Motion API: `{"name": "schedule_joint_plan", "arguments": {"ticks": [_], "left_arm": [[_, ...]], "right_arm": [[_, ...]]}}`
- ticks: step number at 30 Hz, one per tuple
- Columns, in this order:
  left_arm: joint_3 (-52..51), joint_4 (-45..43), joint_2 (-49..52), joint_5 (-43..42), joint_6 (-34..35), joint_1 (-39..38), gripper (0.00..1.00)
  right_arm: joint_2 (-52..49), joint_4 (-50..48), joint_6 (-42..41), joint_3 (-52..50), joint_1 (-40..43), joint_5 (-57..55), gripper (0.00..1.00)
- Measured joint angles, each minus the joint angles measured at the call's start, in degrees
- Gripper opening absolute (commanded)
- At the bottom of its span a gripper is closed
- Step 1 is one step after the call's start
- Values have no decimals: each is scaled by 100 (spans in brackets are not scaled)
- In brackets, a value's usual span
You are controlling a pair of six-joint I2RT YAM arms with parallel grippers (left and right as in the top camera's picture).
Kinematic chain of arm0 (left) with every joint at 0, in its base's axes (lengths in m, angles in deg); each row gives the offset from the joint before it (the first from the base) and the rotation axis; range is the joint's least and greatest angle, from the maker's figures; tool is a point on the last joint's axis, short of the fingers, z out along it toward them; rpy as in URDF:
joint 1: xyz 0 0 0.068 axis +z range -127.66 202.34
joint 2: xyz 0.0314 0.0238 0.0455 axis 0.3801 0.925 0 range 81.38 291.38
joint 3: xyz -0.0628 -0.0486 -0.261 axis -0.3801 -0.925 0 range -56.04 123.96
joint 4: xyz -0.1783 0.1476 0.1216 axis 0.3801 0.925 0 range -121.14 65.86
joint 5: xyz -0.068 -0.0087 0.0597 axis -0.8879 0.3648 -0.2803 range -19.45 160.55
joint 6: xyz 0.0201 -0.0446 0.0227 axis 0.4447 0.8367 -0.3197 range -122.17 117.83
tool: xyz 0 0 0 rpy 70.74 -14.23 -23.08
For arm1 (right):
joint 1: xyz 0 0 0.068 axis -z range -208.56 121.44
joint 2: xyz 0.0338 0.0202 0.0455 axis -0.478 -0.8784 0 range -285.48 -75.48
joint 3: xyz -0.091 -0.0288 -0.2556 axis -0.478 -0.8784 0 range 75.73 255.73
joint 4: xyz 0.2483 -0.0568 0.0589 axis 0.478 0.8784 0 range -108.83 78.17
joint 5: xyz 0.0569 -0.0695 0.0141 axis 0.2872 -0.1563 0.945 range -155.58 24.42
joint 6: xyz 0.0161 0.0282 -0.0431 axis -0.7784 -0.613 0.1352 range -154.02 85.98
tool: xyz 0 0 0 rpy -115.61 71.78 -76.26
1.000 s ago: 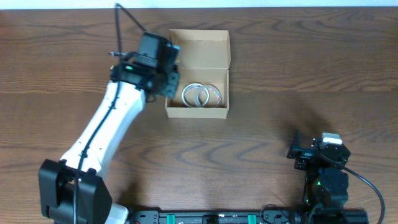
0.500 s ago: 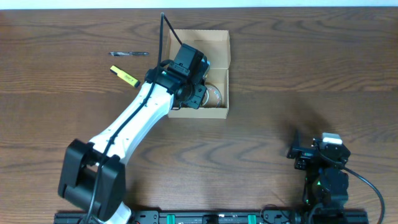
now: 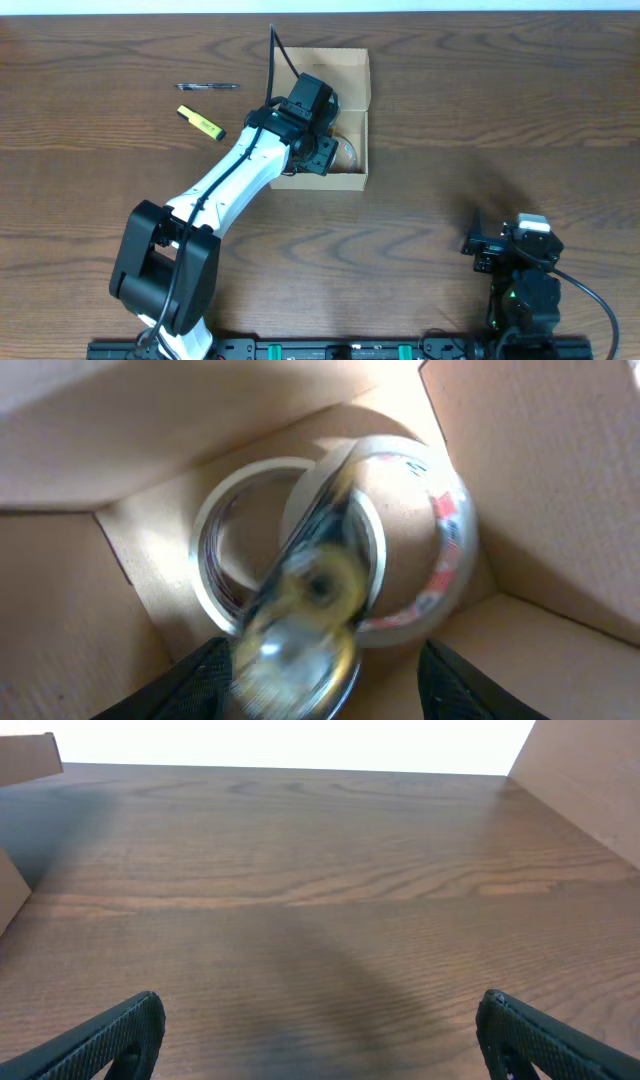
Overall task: Pack container
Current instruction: 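Carry the correction-tape dispenser into the box and release it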
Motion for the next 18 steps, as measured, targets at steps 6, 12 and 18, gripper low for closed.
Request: {"name": "schedule_joint_plan", "arguments": {"ticks": [6, 12, 18], "left_arm": [[0, -205, 0, 0, 0, 0, 62], [0, -271, -28, 24, 542, 42, 69], [9, -269, -852, 787, 2000, 557, 95]], "right_arm": [[0, 0, 0, 0, 0, 0, 99], [0, 0, 0, 0, 0, 0, 99], [0, 0, -2, 0, 0, 0, 99]]}}
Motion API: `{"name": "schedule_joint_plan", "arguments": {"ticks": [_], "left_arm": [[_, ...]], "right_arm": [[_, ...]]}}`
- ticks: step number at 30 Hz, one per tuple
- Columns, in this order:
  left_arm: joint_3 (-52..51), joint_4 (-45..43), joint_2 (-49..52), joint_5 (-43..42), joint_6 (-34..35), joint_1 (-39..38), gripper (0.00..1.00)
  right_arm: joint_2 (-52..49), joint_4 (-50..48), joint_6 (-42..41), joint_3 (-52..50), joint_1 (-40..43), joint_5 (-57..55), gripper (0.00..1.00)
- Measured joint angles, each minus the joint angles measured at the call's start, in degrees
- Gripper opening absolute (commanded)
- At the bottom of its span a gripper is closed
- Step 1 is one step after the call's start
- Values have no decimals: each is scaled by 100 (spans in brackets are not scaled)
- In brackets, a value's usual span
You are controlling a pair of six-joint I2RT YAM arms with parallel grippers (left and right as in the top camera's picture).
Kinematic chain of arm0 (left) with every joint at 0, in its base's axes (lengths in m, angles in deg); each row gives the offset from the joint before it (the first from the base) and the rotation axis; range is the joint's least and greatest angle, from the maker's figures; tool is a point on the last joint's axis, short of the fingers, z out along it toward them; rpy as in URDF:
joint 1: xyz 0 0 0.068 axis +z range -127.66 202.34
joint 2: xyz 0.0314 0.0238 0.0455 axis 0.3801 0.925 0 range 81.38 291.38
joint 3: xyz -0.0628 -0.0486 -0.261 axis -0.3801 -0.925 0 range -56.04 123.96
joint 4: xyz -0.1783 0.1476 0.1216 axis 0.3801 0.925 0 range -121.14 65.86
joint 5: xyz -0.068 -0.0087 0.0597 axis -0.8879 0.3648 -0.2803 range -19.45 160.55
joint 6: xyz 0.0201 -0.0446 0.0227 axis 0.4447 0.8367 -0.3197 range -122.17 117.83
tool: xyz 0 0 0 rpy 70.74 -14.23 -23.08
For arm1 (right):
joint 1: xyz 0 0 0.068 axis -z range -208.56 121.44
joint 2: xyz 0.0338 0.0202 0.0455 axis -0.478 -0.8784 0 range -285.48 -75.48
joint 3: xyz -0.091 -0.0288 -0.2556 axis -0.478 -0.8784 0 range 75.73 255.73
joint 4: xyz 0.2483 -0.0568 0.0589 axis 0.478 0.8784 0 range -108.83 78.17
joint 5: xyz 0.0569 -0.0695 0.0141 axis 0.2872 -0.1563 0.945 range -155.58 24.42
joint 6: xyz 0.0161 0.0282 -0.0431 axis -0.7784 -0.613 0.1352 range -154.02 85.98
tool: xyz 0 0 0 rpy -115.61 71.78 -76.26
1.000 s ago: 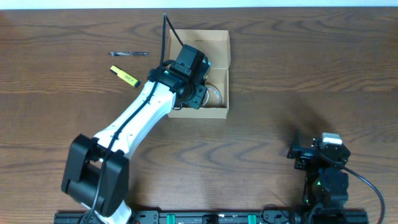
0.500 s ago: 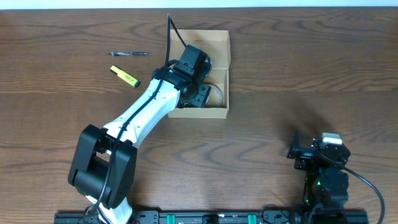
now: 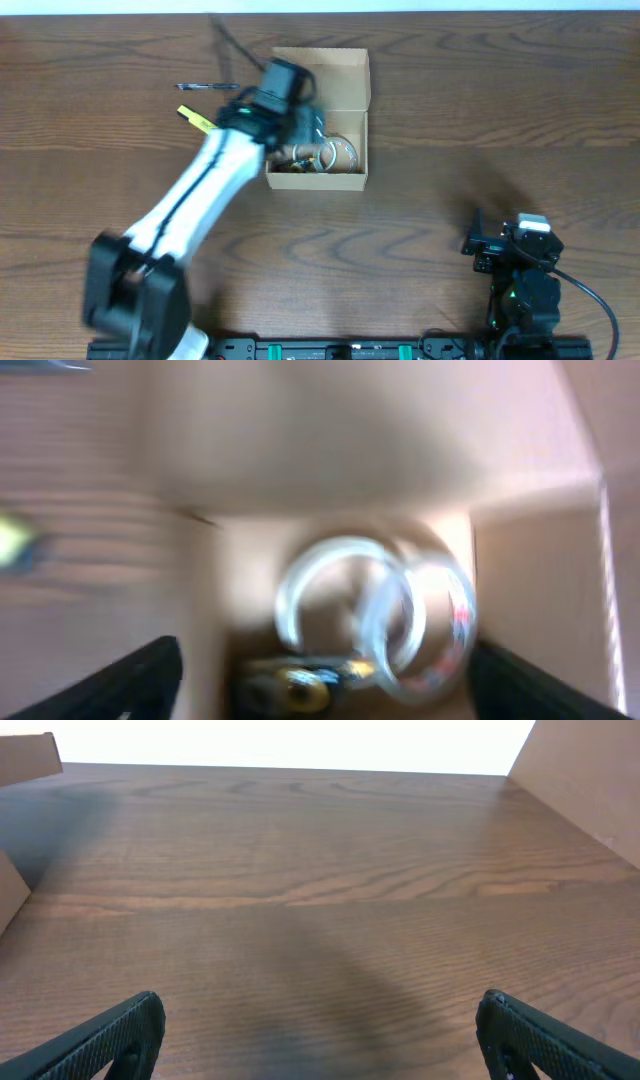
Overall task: Pack container
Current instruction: 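Carry the correction-tape dispenser into the box and release it, then reach the left gripper to the yellow highlighter and grasp it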
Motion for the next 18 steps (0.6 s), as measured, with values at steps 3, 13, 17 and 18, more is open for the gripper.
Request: {"name": "schedule_joint_plan", "arguments": {"ticks": [3, 13, 17, 18], "left_arm": [[162, 122, -590, 479, 839, 555, 95], [946, 404, 691, 914, 3110, 1945, 95], [1283, 590, 1565, 909, 3803, 1961, 96], [1349, 667, 1707, 907, 3971, 1967, 96]], "right_arm": [[0, 0, 2, 0, 0, 0, 99], [0, 0, 2, 0, 0, 0, 99], [0, 0, 2, 0, 0, 0, 99], [0, 0, 2, 0, 0, 0, 99]]}}
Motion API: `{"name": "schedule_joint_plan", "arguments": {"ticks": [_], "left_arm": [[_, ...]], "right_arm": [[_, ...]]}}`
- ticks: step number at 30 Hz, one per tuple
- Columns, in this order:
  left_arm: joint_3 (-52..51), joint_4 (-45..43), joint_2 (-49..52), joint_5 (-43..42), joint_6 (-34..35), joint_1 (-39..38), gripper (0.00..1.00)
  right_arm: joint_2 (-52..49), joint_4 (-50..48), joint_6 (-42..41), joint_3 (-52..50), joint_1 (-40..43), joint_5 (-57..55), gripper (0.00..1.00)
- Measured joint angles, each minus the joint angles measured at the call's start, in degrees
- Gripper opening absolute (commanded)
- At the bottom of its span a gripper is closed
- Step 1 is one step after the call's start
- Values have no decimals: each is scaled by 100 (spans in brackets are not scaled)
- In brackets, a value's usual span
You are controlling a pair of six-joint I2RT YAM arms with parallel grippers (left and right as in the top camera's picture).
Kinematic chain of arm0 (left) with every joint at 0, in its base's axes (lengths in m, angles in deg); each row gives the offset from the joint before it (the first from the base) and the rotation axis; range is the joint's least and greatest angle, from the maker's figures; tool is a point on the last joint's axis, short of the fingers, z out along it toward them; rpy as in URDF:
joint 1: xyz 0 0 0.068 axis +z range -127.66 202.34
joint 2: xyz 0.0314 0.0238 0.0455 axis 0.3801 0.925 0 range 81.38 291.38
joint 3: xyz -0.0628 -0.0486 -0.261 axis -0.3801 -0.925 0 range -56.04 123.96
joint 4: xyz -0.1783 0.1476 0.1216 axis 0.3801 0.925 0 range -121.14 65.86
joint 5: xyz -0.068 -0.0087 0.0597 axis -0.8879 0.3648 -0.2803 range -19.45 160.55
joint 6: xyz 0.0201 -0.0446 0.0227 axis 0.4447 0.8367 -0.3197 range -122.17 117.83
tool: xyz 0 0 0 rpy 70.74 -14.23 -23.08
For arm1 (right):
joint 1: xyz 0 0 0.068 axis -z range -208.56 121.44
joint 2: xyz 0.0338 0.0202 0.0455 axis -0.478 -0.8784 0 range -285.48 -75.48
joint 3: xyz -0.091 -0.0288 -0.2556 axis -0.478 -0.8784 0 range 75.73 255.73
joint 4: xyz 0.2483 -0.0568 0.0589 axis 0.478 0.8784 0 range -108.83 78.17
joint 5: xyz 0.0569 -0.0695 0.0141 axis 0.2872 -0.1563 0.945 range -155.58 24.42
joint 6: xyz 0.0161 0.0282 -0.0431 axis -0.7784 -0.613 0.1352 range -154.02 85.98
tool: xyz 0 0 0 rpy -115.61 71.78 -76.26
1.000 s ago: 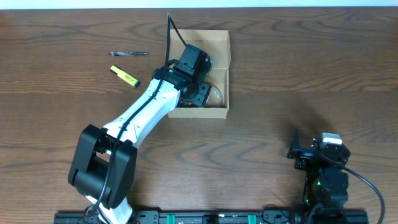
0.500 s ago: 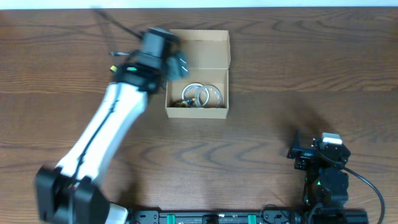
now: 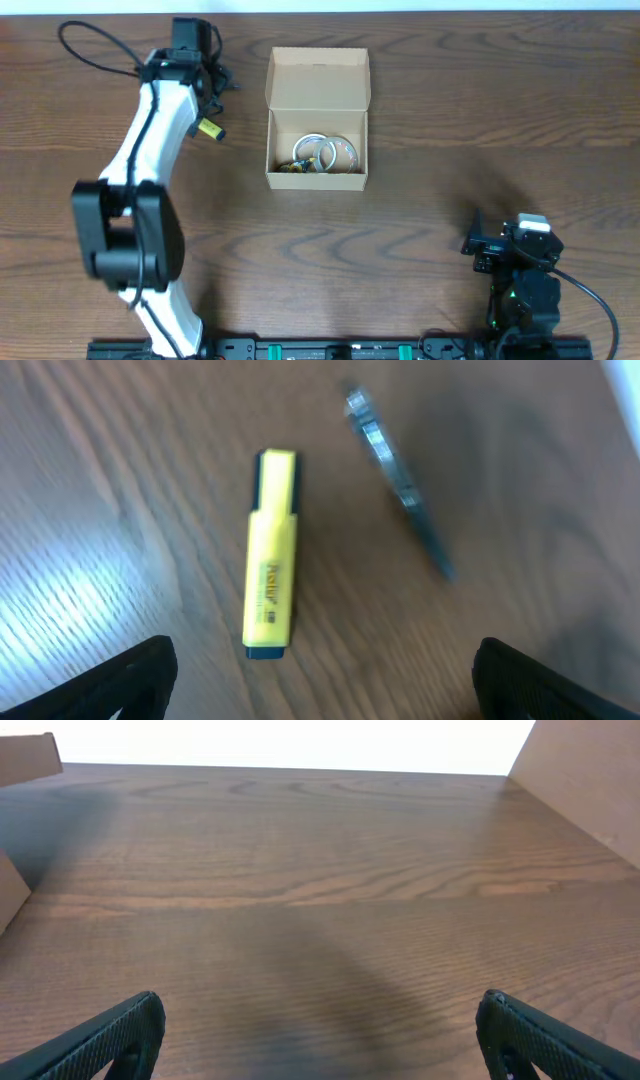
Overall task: Pack container
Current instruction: 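Reach the left gripper to the yellow highlighter and grasp it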
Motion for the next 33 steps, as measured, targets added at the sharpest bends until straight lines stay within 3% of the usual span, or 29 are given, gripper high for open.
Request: {"name": "schedule_joint_plan", "arguments": {"ticks": [9, 11, 14, 24, 29, 33], "left_arm": [[247, 269, 634, -166, 1097, 114, 100], [256, 326, 778, -271, 1276, 146, 93], [256, 330, 960, -404, 1384, 184, 92], [256, 509, 1145, -671, 1502, 317, 61], [275, 603, 1279, -756, 1506, 354, 52], [299, 605, 1300, -835, 1491, 358, 38]], "right_arm": [[0, 0, 0, 0, 0, 0, 99], [0, 0, 0, 0, 0, 0, 99], [0, 0, 0, 0, 0, 0, 99], [0, 0, 0, 0, 0, 0, 99], [0, 0, 0, 0, 0, 0, 99], [0, 0, 0, 0, 0, 0, 99]]}}
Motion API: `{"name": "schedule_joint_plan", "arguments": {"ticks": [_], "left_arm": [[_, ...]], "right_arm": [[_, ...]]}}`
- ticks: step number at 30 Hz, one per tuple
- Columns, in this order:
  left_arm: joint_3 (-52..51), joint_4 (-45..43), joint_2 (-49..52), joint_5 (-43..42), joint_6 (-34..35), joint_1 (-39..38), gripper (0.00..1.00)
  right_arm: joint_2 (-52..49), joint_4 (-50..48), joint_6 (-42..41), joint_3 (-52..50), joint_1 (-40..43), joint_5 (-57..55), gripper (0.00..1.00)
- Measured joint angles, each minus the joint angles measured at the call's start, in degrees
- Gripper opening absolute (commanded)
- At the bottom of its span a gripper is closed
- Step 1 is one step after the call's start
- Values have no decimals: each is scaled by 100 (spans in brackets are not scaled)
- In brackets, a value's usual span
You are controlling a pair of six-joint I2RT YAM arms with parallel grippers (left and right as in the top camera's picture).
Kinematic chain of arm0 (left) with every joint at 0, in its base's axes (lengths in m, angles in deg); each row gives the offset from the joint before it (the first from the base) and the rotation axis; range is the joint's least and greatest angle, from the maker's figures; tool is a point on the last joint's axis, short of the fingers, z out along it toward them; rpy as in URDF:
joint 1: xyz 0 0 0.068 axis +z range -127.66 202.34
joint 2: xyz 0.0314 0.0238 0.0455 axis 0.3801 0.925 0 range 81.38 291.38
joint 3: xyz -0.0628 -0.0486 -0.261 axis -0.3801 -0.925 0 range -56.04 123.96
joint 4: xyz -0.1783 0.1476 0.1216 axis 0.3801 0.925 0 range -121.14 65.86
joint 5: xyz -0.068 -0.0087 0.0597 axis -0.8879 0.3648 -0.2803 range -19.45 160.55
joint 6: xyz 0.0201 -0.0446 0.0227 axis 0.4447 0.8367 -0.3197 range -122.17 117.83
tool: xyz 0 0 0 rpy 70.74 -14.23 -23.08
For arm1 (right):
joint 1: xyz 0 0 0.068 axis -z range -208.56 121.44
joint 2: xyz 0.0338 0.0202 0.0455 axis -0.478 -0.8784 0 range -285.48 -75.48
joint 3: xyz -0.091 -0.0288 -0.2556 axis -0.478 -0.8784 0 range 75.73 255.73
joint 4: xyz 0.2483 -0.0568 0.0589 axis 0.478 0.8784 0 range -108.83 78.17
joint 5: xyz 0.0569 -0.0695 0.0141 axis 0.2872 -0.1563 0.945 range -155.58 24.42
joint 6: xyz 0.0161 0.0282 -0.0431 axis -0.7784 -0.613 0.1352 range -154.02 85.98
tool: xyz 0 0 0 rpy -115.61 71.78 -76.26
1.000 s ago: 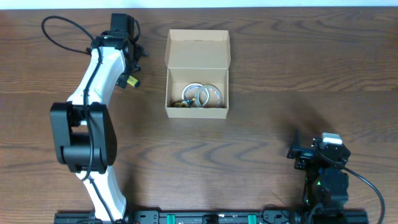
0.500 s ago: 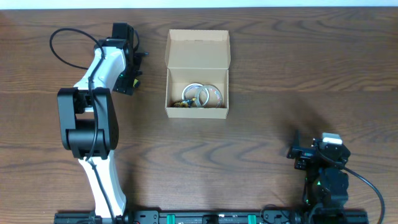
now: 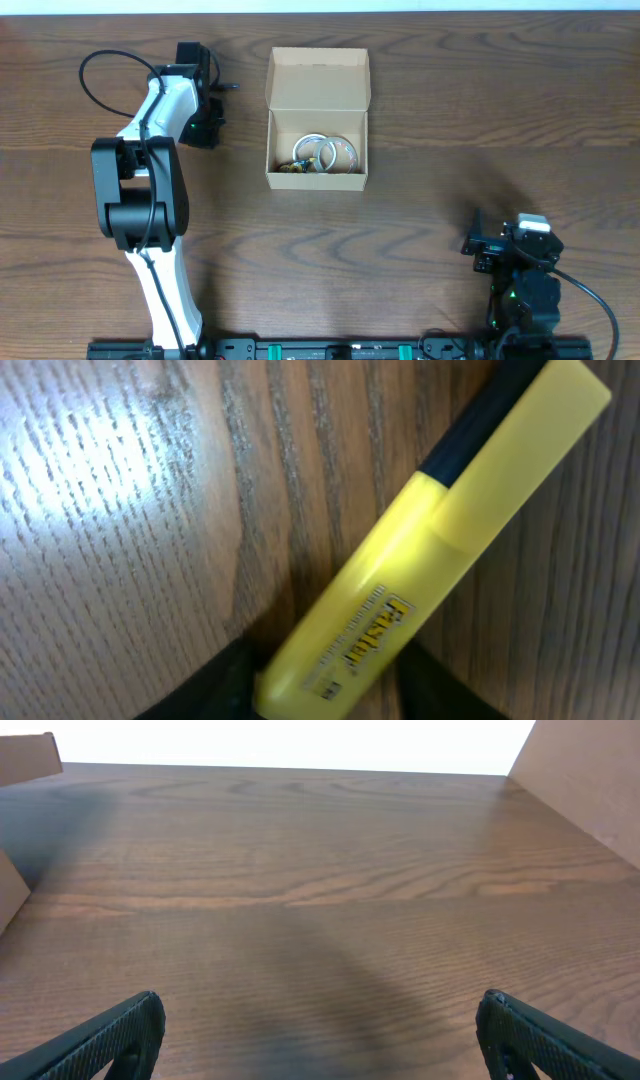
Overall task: Pack container
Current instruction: 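Reach the left gripper to the yellow highlighter and grasp it, then carry the yellow highlighter into the box and open the left gripper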
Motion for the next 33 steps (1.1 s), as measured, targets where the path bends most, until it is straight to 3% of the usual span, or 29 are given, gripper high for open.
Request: {"name": "schedule_joint_plan", "arguments": {"ticks": [3, 10, 16, 22, 26, 33], "left_arm": [[0, 2, 0, -31, -37, 0, 29], [0, -4, 0, -90, -181, 0, 19], [0, 4, -98, -87, -396, 0, 18], [0, 15, -890, 68, -914, -111, 18], [0, 17, -1825, 219, -1416, -568, 18], [0, 107, -2103, 258, -2098, -1908, 20]], "right_arm": [[0, 0, 0, 0, 0, 0, 99], [0, 0, 0, 0, 0, 0, 99], [0, 0, -2, 0, 0, 0, 99], [0, 0, -2, 0, 0, 0, 99], [0, 0, 0, 0, 0, 0, 99], [0, 0, -2, 0, 0, 0, 99]]}}
